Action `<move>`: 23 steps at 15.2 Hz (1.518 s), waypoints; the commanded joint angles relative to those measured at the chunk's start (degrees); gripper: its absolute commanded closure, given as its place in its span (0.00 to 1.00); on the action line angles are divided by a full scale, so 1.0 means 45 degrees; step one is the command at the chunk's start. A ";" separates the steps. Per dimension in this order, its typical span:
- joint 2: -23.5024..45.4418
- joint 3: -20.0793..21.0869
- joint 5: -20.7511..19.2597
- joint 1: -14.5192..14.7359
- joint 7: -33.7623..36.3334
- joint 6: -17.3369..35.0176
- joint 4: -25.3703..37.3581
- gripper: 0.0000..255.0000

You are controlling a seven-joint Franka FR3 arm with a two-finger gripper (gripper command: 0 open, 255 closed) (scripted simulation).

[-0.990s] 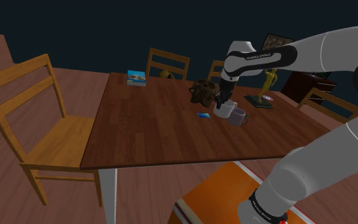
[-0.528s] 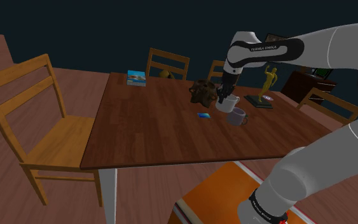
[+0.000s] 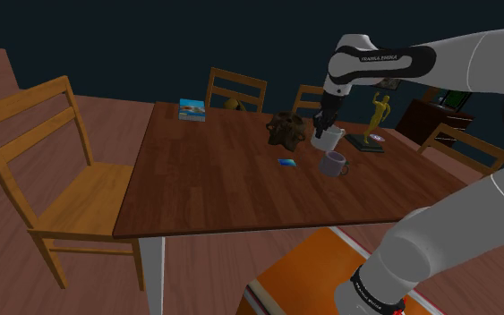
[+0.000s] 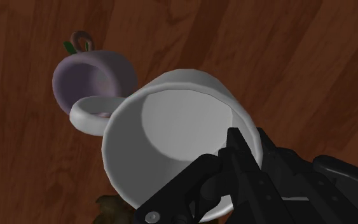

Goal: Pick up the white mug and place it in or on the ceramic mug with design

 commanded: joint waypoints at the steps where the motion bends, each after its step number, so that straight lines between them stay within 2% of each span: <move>1: 0.0066 -0.0397 -0.0109 -0.0231 -0.0614 -0.0115 0.0237 1.00; 7: 0.0808 -0.1688 -0.0229 -0.0879 -0.2575 -0.0278 0.1319 1.00; 12: 0.1872 -0.2792 0.0001 -0.1414 -0.4368 -0.0445 0.2658 1.00; 23: 0.2126 -0.2916 0.0023 -0.1467 -0.4335 0.1433 0.1014 1.00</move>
